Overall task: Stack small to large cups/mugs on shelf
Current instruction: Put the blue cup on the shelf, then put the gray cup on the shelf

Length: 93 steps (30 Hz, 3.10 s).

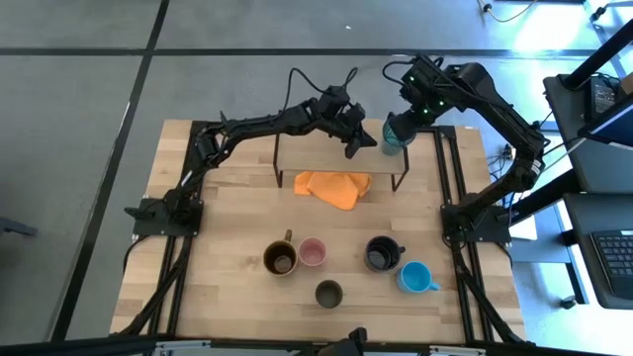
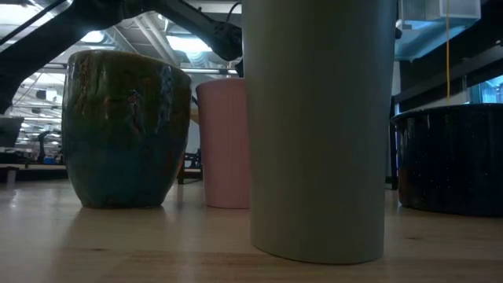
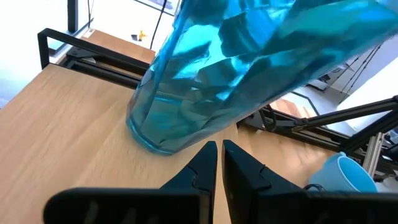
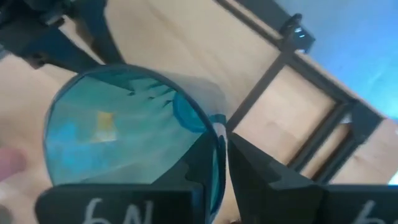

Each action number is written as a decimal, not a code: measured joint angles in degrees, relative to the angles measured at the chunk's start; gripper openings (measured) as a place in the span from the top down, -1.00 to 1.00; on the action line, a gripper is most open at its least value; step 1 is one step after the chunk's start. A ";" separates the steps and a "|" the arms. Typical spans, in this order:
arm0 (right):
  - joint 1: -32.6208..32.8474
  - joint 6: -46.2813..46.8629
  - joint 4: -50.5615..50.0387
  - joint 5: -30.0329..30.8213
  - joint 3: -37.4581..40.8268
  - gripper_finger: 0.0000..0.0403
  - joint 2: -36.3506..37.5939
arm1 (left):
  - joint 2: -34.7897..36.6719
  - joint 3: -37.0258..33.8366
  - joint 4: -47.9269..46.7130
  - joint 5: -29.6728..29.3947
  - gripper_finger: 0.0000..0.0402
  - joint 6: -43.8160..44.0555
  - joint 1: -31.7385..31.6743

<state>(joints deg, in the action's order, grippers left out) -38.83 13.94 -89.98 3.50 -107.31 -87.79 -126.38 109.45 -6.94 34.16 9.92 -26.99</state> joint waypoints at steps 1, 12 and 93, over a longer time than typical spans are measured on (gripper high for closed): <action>-0.08 -0.22 -0.01 1.23 0.00 0.74 0.01 | 0.00 0.00 0.00 0.01 0.91 -0.01 -0.02; -2.69 -0.80 -0.05 2.98 -0.31 0.74 0.13 | 0.01 0.00 -0.73 0.01 0.91 0.00 -0.04; 69.92 54.48 47.31 19.70 19.27 0.74 2.84 | 65.67 -70.86 7.63 -70.30 0.91 35.05 73.36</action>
<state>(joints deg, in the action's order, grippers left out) 31.09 68.41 -42.68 23.20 -88.04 -84.95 -60.71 38.59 0.69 -36.14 44.97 46.37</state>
